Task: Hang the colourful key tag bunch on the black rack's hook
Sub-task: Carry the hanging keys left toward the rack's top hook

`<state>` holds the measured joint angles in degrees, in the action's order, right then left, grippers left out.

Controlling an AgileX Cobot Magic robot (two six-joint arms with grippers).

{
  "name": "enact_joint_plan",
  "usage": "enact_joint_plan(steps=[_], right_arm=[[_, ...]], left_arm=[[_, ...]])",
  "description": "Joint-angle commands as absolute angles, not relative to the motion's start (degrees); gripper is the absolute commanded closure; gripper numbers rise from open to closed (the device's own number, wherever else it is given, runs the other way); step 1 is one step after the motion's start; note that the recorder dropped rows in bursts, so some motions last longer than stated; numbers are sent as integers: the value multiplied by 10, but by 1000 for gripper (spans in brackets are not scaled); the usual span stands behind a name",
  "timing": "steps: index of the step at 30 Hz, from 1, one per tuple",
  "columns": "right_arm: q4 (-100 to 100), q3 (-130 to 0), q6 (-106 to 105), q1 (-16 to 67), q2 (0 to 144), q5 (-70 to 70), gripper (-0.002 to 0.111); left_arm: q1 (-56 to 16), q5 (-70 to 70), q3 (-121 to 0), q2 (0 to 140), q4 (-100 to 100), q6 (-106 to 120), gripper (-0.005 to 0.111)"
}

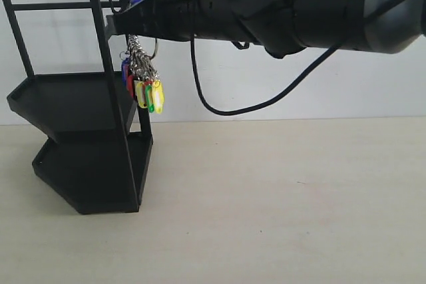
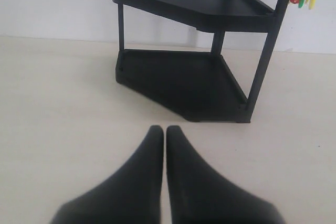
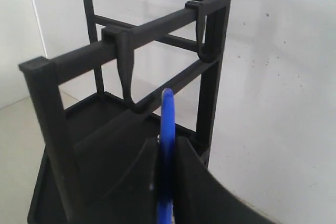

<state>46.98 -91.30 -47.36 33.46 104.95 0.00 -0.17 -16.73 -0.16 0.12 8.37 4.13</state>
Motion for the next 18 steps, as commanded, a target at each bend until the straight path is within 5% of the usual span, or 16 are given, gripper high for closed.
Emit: enact_joint_plan(steps=[1, 14, 18], right_arm=[[470, -932, -480, 343, 1048, -33, 109], [470, -934, -489, 365, 1070, -72, 109], [470, -934, -482, 365, 1070, -85, 99]], left_arm=[[0, -163, 0, 0, 81, 43, 102], [0, -163, 0, 0, 81, 43, 102], [0, -163, 0, 0, 81, 43, 102]])
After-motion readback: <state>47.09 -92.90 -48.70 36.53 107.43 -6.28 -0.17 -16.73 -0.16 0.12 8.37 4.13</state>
